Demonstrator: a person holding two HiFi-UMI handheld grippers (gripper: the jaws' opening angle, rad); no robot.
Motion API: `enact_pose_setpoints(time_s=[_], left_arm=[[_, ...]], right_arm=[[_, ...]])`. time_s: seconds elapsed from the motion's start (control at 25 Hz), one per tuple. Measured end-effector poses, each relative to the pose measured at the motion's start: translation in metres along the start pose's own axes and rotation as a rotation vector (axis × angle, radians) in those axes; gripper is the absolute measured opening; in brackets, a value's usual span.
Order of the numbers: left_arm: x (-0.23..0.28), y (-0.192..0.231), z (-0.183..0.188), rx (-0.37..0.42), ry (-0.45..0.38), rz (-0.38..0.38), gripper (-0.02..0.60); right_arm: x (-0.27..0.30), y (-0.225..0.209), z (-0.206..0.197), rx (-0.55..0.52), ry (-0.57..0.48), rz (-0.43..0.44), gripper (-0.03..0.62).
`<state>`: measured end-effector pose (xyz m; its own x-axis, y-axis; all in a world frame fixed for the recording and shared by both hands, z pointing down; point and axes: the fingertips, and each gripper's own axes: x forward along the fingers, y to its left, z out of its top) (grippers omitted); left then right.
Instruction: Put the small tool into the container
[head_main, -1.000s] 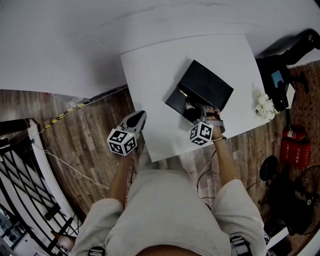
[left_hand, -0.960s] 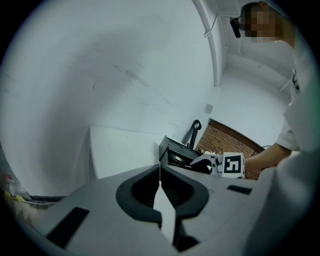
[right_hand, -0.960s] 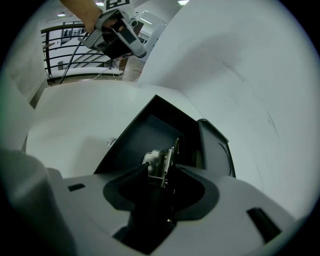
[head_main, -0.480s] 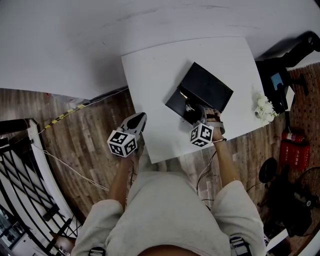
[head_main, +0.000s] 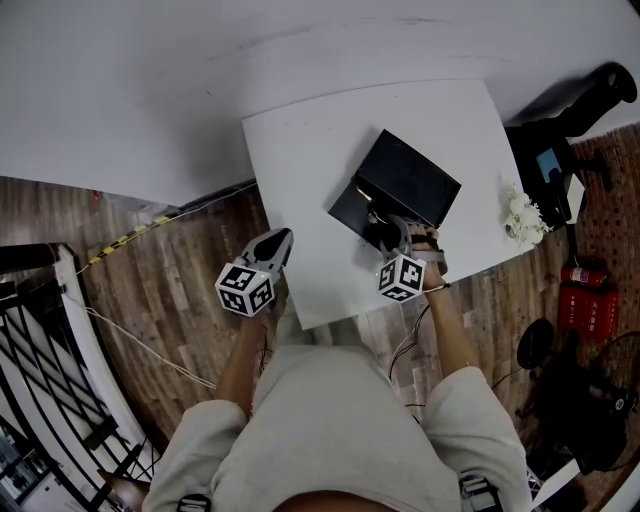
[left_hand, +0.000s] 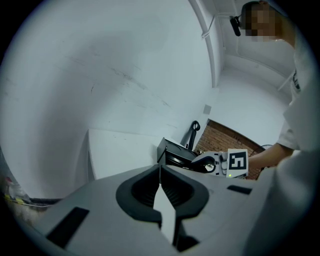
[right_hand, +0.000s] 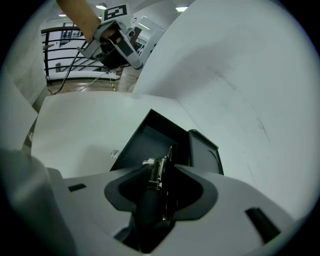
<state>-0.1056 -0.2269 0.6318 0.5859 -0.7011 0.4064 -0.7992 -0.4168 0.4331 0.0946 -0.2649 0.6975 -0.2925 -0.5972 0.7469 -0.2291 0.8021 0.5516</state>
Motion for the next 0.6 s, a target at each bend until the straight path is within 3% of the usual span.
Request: enact_pose_setpoints(time_s=[0.44,0.6], left_arm=[[0.001,-0.017,0.011,0.027,-0.017,-0.031,0.015],[0.002,-0.021,0.017,0.036,-0.027,-0.038,0.015]], right_arm=[[-0.025,-0.002,-0.006,0.082,0.006,-0.069,0.008],[-0.031,0.000,-0.008,0.118,0.007,-0.072,0.000]])
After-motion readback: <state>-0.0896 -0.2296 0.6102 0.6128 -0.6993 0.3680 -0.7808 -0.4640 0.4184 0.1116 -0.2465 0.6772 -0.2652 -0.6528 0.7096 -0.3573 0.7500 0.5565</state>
